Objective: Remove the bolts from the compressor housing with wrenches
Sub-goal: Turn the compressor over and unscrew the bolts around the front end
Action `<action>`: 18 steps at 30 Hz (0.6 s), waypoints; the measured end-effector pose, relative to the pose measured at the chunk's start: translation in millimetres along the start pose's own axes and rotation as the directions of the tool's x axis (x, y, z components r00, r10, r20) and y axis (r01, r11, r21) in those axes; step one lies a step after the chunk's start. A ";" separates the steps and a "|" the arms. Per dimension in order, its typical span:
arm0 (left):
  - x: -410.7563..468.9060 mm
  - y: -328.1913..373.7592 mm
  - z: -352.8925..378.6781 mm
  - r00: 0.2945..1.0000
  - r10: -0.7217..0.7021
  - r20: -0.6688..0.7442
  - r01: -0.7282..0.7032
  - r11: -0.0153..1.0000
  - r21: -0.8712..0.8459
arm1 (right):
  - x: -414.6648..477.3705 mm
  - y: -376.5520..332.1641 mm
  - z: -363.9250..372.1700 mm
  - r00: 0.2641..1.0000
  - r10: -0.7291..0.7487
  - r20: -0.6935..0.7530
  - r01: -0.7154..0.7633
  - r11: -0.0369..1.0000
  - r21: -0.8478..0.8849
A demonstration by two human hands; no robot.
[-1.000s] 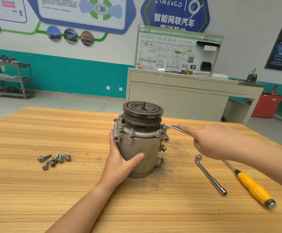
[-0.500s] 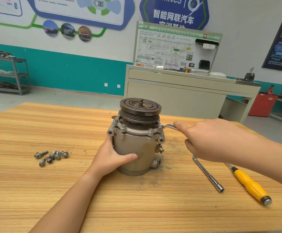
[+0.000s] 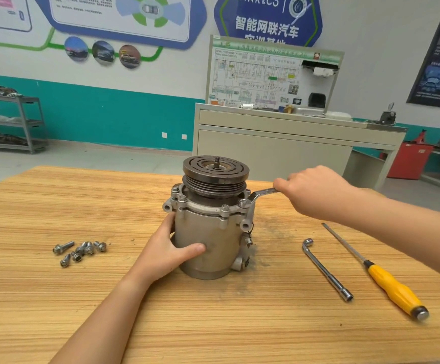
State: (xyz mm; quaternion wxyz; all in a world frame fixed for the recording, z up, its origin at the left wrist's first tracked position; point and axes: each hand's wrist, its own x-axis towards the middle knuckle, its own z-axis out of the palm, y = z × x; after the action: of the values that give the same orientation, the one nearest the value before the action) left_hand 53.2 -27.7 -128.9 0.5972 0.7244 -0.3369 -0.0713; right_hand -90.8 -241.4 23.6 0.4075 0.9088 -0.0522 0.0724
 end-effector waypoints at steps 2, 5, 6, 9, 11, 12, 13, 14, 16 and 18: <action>0.2 0.5 -0.3 1.000 0.001 -0.002 -0.001 1.000 0.012 | 16.0 -9.3 10.4 0.999 0.034 -0.024 -0.032 0.998 0.061; -0.9 0.9 -0.6 1.000 0.012 -0.003 -0.012 1.000 0.010 | 33.7 -26.0 24.9 0.996 0.067 -0.067 -0.056 0.986 0.157; -1.4 1.2 -0.6 1.000 0.012 -0.001 -0.012 1.000 0.012 | 36.1 -28.7 29.3 0.994 0.080 -0.073 -0.066 0.982 0.177; -1.6 0.9 -0.3 1.000 0.006 0.007 -0.006 1.000 0.010 | 24.9 -24.0 36.9 0.963 0.236 -0.130 -0.182 0.925 0.334; -1.7 0.7 -0.3 1.000 0.008 0.011 -0.009 1.000 0.010 | 4.3 -19.8 36.6 0.903 0.387 -0.185 -0.218 0.786 0.579; -1.6 0.6 -0.1 1.000 0.009 0.010 -0.009 1.000 0.014 | -7.9 -19.6 32.2 0.877 0.439 -0.197 -0.191 0.693 0.695; -1.5 0.5 0.1 1.000 0.011 0.009 -0.011 1.000 0.017 | -19.4 -20.0 26.7 0.860 0.466 -0.206 -0.159 0.629 0.761; -1.6 0.2 0.4 1.000 0.017 0.010 -0.017 1.000 0.018 | -30.8 -20.8 20.7 0.861 0.465 -0.209 -0.139 0.609 0.781; -1.1 -1.2 1.3 1.000 0.028 0.013 -0.028 0.999 0.019 | -49.6 -23.2 9.4 0.902 0.396 -0.171 -0.160 0.674 0.721; -0.4 -3.3 1.6 0.999 0.033 0.011 -0.033 0.999 0.025 | -61.9 -28.0 -0.7 0.940 0.334 -0.065 -0.222 0.748 0.625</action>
State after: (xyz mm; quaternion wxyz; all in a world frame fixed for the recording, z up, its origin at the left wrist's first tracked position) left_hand 53.5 -28.6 -132.5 0.5873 0.7259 -0.3528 -0.0612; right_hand -147.5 -220.1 -7.2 0.0805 0.9631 -0.1258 0.2238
